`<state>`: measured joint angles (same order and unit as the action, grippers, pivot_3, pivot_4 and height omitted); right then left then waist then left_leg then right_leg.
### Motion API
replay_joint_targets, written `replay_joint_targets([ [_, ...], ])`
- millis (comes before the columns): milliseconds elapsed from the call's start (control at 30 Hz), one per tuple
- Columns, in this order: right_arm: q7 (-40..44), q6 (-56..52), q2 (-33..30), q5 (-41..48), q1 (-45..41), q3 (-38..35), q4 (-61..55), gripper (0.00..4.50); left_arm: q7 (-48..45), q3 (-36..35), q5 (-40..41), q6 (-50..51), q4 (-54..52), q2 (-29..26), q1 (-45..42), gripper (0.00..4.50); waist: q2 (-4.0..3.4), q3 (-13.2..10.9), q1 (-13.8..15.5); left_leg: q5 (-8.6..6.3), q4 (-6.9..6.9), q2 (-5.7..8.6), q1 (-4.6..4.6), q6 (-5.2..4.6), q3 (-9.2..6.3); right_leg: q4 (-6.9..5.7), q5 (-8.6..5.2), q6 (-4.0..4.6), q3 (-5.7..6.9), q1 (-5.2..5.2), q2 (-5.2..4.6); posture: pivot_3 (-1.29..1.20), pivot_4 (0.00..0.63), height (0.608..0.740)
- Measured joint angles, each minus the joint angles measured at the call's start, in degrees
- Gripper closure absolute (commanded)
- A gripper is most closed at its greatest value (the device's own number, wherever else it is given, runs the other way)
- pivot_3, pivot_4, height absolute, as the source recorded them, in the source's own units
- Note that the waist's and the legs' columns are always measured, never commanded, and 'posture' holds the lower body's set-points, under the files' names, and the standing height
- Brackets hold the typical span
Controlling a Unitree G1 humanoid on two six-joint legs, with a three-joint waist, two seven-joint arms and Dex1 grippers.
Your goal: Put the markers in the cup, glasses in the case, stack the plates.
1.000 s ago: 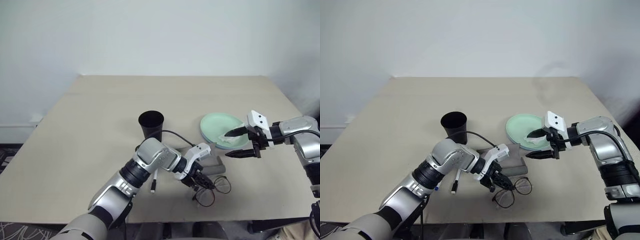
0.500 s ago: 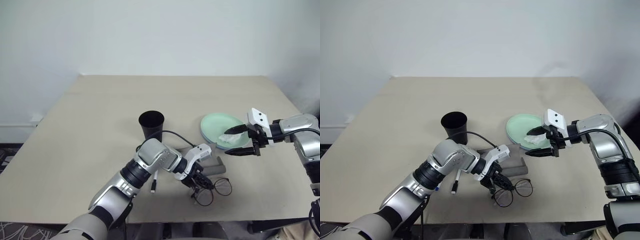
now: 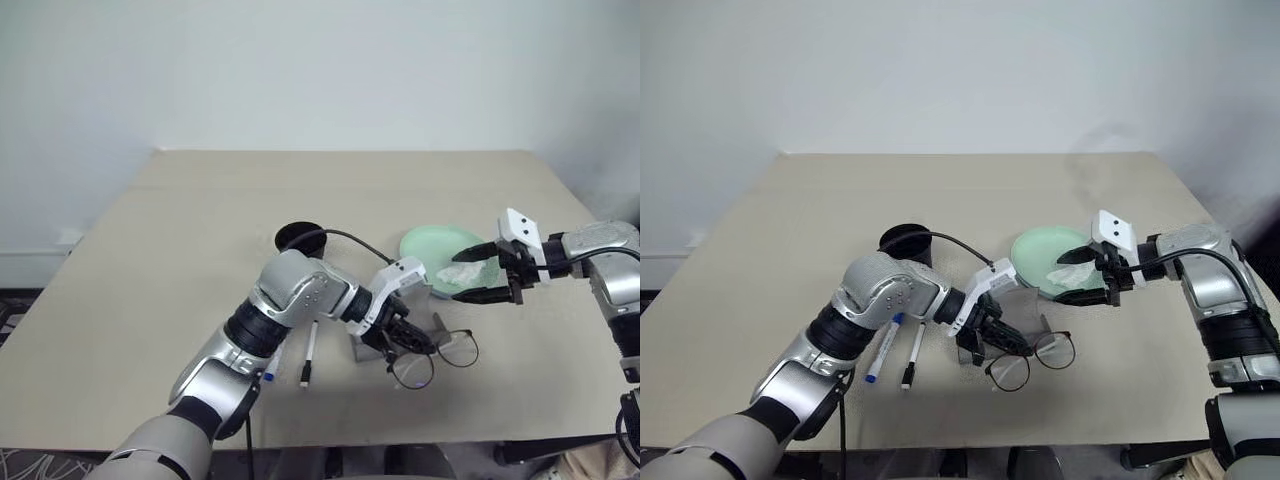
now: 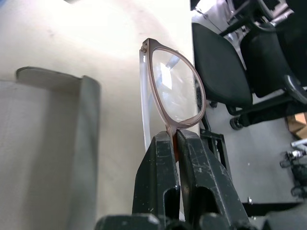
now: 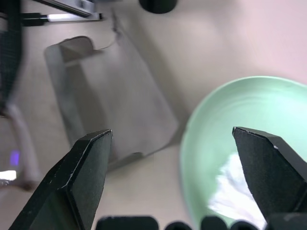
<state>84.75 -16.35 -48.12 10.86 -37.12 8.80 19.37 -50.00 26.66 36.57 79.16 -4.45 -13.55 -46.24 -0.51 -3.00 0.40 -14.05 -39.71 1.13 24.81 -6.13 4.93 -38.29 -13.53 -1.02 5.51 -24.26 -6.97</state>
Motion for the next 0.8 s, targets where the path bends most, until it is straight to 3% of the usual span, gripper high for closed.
replay_joint_targets([
  [400,5.29,6.64,-6.21,-1.87,-1.04,-0.85,9.20,0.15,-4.39,4.58,-4.50,-8.88,0.84,-9.99,-2.09,4.48,-0.04,-0.02,0.04,0.01,0.01,0.03,0.00,0.01,0.00,0.06,-0.02,0.06,0.02,0.03,0.00,0.00,0.000,0.700],
  [800,6.81,5.57,-6.26,0.48,2.44,-1.41,3.67,0.15,-9.69,10.76,-16.76,-24.96,14.85,-8.08,-6.72,4.48,-0.06,-0.02,0.12,-0.03,0.04,0.03,0.11,-0.04,-0.02,0.20,0.11,0.21,0.04,-0.02,0.00,0.00,0.000,0.700],
])
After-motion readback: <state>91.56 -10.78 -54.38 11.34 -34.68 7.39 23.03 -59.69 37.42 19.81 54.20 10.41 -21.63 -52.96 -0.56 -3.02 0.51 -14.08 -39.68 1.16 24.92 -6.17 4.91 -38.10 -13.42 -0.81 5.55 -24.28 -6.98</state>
